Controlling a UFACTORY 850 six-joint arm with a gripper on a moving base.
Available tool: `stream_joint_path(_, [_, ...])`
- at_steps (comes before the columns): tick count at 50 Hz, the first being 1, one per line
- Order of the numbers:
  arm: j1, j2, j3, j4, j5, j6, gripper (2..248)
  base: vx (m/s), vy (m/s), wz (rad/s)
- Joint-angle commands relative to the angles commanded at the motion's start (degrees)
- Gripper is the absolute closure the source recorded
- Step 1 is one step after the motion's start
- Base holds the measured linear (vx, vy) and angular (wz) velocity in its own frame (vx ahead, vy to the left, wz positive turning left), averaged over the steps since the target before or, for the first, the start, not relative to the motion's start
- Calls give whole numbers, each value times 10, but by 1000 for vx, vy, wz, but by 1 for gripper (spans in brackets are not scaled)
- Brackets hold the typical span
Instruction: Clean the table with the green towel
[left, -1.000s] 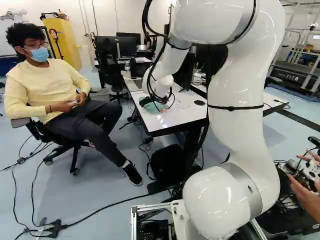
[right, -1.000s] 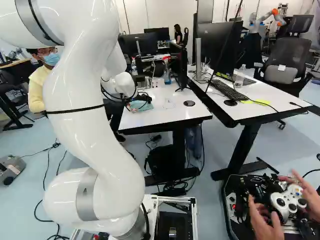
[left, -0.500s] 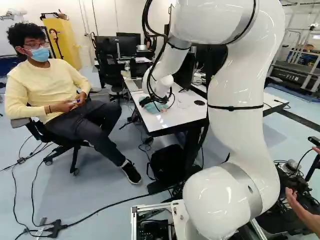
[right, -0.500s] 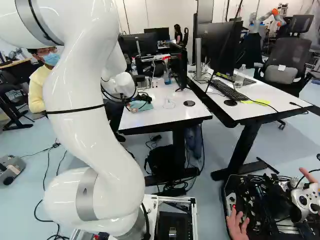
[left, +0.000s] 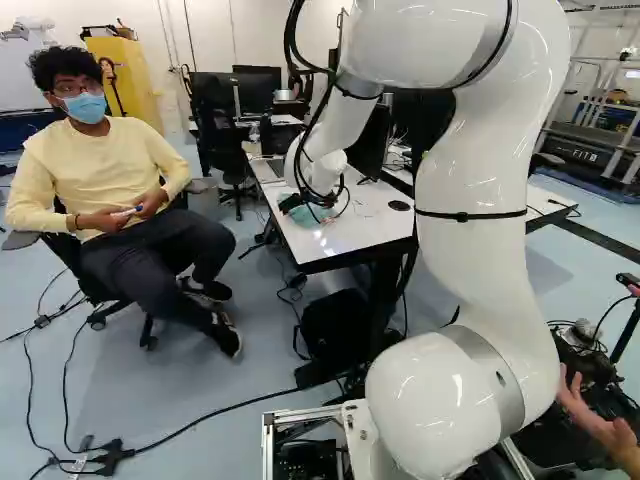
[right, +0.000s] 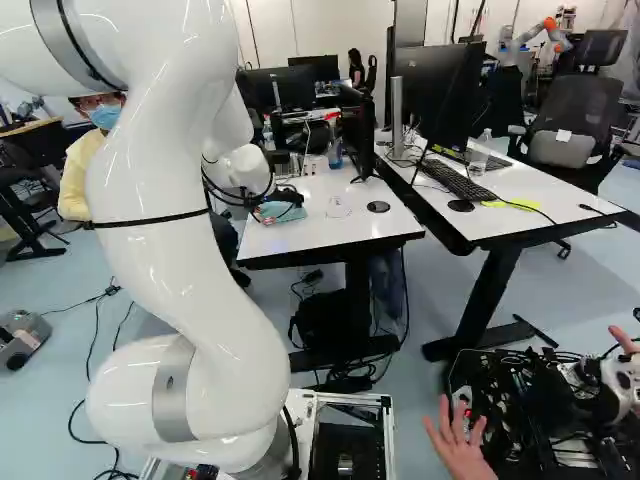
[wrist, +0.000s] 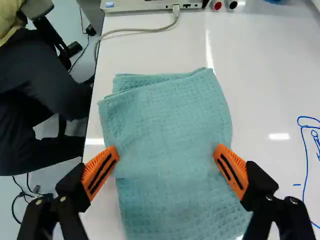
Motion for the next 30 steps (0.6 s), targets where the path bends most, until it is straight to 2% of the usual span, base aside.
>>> stream_joint_path(30, [0, 0, 0, 0, 0, 0, 3, 0, 0, 0])
